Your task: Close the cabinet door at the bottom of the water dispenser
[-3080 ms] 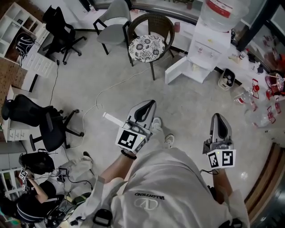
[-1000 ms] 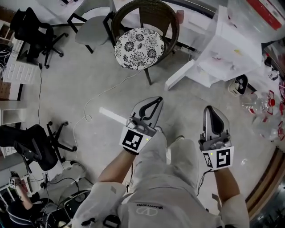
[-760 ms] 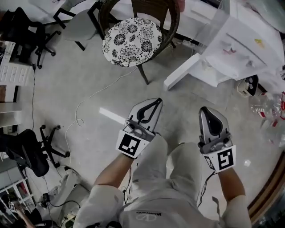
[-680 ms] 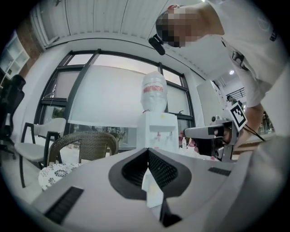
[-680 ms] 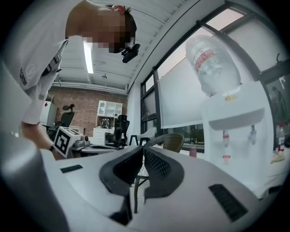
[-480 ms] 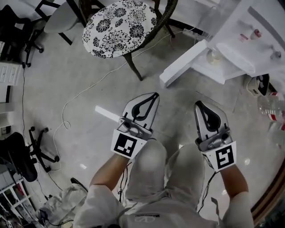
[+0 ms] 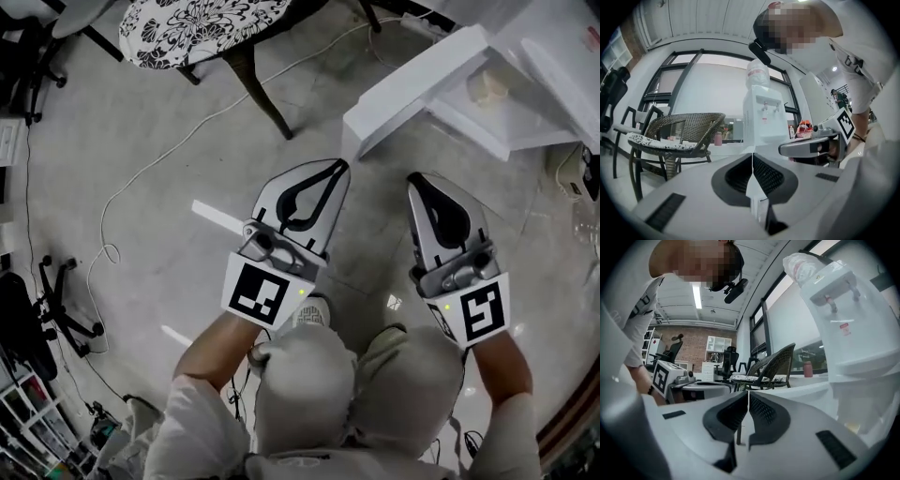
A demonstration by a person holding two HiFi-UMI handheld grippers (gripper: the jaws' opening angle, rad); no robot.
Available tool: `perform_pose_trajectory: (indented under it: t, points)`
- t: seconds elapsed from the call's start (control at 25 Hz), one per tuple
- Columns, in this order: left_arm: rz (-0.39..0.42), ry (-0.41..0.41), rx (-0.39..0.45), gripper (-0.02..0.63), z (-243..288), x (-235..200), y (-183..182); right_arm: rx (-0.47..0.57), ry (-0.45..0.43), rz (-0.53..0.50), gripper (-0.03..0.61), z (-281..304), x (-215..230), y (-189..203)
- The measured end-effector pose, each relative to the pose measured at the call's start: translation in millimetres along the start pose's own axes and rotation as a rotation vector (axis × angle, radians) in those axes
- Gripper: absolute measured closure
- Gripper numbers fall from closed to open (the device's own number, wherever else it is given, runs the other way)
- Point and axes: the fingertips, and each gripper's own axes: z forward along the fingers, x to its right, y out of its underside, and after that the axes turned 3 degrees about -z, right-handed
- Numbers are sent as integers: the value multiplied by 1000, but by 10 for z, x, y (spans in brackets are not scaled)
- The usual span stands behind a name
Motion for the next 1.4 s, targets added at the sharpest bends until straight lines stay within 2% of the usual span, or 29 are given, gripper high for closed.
perform_pose_trajectory:
  t: [0.12,0.24,0.4,0.68,0.92,1.08,1.4]
  points:
    - [-20,10,11,598,58,-25,148,8,-25,-23,560,74,-71,169]
    - [-3,17,19,524,122,-30,234,32,-46,-22,560,103,-105,293]
    - [13,13,18,468,215,-79,365,22,-26,-32,560,118,-75,478]
    - [-15,8,9,419,401,-192,630,8,-10,-41,560,92,-49,624]
    - [-32,9,27,408,541,-176,653,5,23,-53,560,16,62,702]
    - [-16,-24,35,428,554,-209,648,10,53,-61,560,-5,110,740]
    - [-30,-33,30,433,539,-44,636,-12,95,-66,560,-106,171,920]
